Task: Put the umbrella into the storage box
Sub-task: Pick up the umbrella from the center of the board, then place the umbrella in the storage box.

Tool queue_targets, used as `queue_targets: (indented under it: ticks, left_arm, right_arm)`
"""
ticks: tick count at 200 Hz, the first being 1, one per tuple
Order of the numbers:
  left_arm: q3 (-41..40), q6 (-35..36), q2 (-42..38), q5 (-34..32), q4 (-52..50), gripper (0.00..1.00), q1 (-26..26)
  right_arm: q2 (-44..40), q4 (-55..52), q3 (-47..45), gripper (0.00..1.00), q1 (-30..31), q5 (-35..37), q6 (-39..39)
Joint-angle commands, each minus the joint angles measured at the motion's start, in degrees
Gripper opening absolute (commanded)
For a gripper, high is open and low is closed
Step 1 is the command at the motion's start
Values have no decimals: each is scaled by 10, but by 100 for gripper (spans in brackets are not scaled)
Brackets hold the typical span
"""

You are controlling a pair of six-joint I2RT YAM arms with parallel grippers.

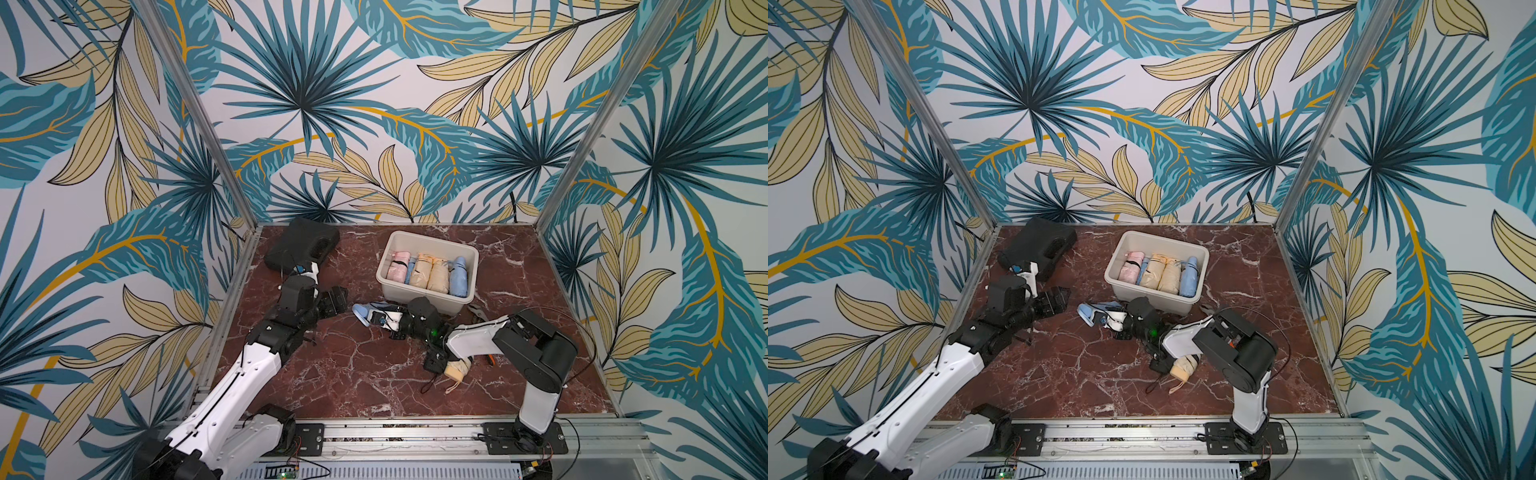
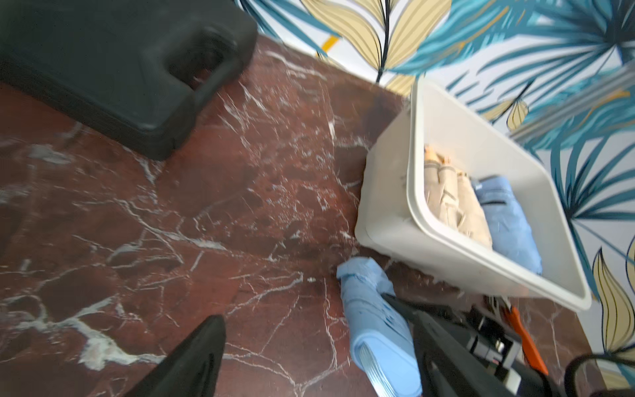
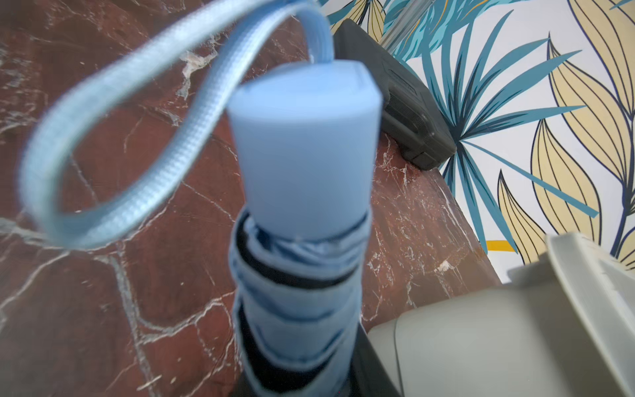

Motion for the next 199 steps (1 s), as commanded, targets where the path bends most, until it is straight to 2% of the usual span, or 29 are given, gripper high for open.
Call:
queue_targets:
  ticks: [1,42,92,124,145,199]
  left_arm:
    - [-2,-37,-27,-89,22,89,5]
    - [1,-51,-54,-107,35,89,6]
    - [-22,-41,-73,-52,63,87,6]
    - [-35,-33,-74,-28,95,86,6]
    - [-36,-24,-67,10,109,85,6]
    - [-23,-10,-36,61,104,83,5]
  right_arm:
    - [-63,6,-16,13,0,-27,43]
    - [-175,-85,-26,10,0,-43,166]
    - [-287,-306,40,7,0,28,358]
    - [-304,-445,121,9,0,70,426]
    - [-300,-509,172,9,-8,92,467]
    - [-274,-627,293,6,-81,121,622]
